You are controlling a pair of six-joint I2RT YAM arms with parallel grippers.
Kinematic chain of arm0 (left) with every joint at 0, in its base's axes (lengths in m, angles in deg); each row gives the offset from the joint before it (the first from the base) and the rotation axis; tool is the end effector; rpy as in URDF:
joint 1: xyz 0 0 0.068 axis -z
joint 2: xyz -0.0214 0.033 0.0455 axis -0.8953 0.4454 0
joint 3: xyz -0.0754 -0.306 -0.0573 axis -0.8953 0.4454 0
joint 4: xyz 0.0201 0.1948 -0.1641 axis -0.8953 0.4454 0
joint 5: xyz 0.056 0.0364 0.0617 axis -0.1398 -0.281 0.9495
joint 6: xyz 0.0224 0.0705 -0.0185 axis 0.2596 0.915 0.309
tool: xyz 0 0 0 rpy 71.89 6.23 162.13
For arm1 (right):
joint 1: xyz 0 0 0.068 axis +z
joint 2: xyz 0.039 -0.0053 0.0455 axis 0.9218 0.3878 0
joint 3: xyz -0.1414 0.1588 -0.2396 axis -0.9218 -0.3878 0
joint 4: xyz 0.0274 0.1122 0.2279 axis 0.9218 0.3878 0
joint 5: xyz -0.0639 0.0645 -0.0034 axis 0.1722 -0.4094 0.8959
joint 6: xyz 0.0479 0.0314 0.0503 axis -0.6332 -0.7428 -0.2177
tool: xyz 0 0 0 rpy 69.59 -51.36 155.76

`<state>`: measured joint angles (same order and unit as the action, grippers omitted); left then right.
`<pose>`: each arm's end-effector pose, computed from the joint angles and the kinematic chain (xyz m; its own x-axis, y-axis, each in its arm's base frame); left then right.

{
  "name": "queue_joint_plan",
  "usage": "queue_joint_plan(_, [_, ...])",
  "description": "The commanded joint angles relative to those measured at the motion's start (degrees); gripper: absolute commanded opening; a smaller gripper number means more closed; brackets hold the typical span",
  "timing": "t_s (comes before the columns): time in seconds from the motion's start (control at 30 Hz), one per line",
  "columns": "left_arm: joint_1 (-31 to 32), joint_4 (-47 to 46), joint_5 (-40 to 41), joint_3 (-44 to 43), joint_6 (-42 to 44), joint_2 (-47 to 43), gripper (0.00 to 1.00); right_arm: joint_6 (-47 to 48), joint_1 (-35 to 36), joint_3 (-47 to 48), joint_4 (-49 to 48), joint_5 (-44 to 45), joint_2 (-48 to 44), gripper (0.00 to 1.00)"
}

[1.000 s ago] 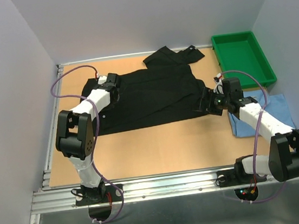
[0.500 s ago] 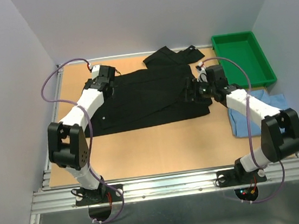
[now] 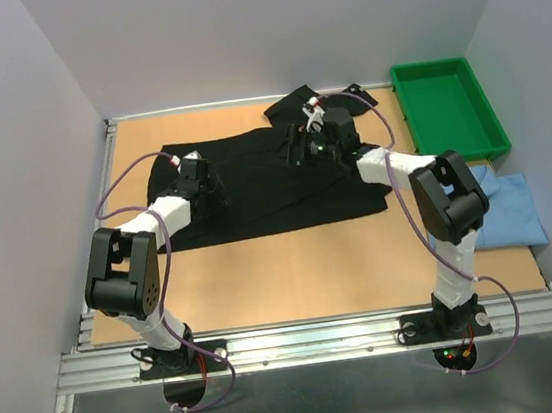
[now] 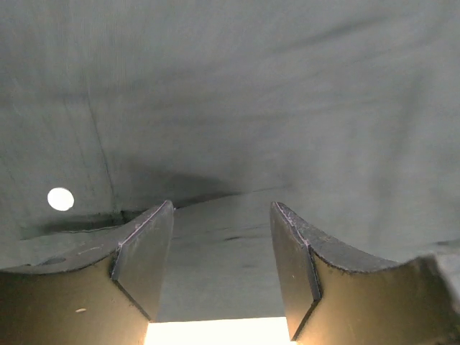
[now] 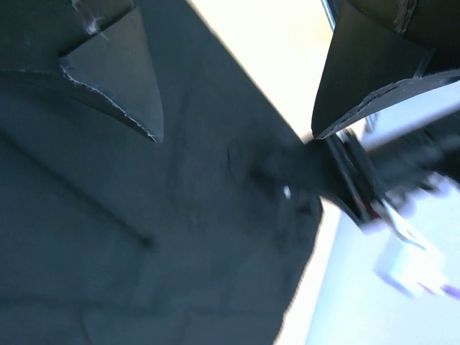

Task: Fold and stack the long sleeve shirts
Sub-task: Fold the shirt

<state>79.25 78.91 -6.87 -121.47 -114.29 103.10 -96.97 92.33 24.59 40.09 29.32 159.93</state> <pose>0.3496 -0.0946 0.2350 -0.6804 -0.2881 -0.6738 -0.0950 0.9464 -0.3087 0.4137 0.2314 0.2628 -0.7481 0.2135 -0.6283 -0.4398 0.5495 0.7104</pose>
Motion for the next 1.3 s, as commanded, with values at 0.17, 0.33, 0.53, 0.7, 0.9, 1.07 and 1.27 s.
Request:
queue_joint_plan(0.17, [-3.6,-7.1,-5.7,6.8,-6.5,0.5,0.67,-9.8,0.7,10.8,-19.4,-1.8,14.6,0.88])
queue_joint_plan(0.33, [-4.9,-7.2,-7.1,9.2,-8.9,1.3,0.67,-10.5,0.7,12.1,-19.9,-0.9,19.9,0.88])
queue_joint_plan(0.53, [-6.5,-6.4,-7.2,10.9,-10.1,-0.4,0.67,-10.1,0.0,7.5,-20.0,0.4,20.7,0.88])
queue_joint_plan(0.7, [-7.4,-5.1,-7.1,12.0,-10.6,-1.7,0.67,-9.2,-2.1,2.1,-20.1,0.1,16.6,0.88])
queue_joint_plan(0.9, [-7.7,-4.8,-7.1,13.1,-11.2,-2.9,0.67,-7.8,-6.4,-7.3,-20.7,-1.4,9.5,0.89])
queue_joint_plan(1.07, [-7.9,-4.8,-6.8,13.3,-11.1,-4.2,0.67,-6.2,-9.3,-15.6,-21.9,-1.8,4.9,0.89])
queue_joint_plan(1.27, [-8.1,-2.4,-5.7,14.3,-10.4,-7.0,0.67,-4.2,-13.5,-26.1,-23.8,-2.6,-0.7,0.89])
